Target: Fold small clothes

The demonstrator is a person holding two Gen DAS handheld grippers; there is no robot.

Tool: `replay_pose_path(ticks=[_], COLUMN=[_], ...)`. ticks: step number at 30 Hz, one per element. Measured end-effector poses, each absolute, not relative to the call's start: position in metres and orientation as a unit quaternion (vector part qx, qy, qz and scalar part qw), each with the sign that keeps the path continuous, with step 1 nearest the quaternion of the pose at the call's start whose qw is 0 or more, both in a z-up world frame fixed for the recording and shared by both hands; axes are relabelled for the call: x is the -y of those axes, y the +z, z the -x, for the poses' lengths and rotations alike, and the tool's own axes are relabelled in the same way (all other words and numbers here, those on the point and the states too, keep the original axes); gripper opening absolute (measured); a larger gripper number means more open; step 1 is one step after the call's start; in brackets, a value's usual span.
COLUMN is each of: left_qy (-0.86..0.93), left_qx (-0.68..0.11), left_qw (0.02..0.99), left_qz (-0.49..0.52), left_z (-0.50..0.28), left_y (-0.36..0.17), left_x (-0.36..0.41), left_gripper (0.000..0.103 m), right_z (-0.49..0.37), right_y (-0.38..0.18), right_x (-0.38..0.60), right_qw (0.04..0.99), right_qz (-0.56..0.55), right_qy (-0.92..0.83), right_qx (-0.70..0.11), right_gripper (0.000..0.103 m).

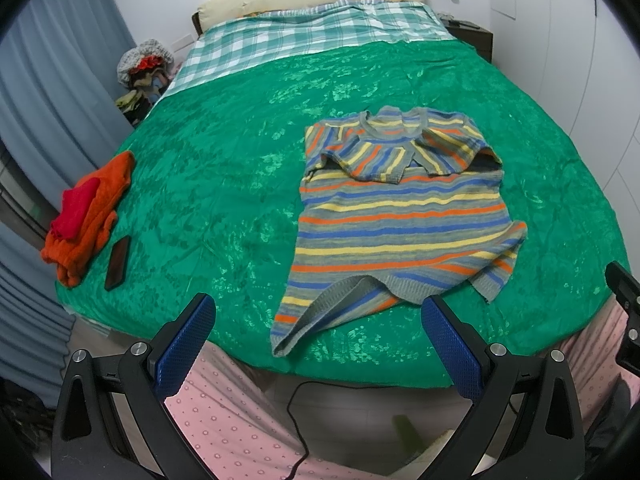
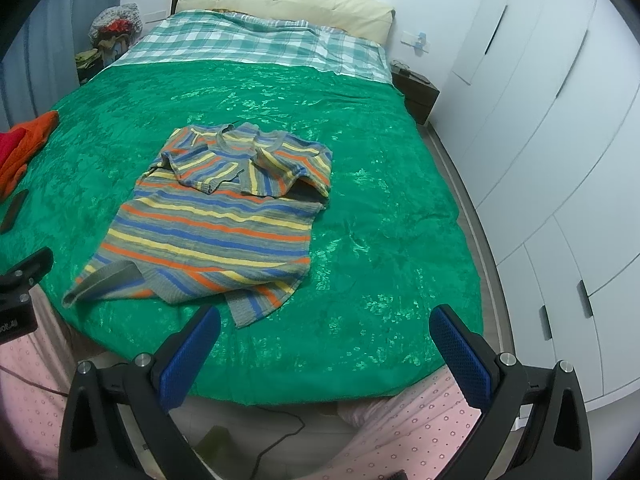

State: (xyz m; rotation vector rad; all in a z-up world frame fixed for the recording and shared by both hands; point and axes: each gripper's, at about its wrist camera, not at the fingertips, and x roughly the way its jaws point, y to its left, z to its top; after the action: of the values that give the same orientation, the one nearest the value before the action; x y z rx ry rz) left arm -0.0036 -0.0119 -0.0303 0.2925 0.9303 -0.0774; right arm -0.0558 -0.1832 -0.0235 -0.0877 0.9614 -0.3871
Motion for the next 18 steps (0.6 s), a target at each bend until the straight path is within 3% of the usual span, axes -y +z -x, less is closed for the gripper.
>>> replay_pose_path(ticks=[6, 13, 15, 17, 18], left_qy=[-0.044, -0.078, -0.081, -0.074, -0.073], left_qx=[-0.487, -0.578, -0.585, -0.583, -0.580], left_qw=[0.871, 0.812, 0.806, 0.809, 0.811], left_qz=[-0.054, -0.005, -0.021, -0.025, -0.010], left_z=[-0.025, -0.066, -0.068, -0.069, -0.068], left_y=[-0.072, -0.176, -0.192, -0.198, -0.197], left_x=[-0.052, -0.085, -0.078, -0.078, -0.080], left_gripper=[0.103, 0.101, 0.101, 0.099, 0.099], right_z=[0.055, 0.016, 0.000, -0.016, -0.021], right_y=[-0.044, -0.175, -0.202, -0.228, -0.238], right_x=[0.207, 0.261, 0.258, 0.256, 0.257], right_qw=[0.886, 0.814, 0.807, 0.803, 0.796], right_qz=[-0.042, -0.254, -0.246, -0.249, -0.264], right_qy=[-0.087, 0.047, 0.047, 0.042, 0.039], right_qx=[-0.454, -0.521, -0.534, -0.539, -0.543], right_gripper=[0.103, 0.103, 0.095, 0.070, 0.065])
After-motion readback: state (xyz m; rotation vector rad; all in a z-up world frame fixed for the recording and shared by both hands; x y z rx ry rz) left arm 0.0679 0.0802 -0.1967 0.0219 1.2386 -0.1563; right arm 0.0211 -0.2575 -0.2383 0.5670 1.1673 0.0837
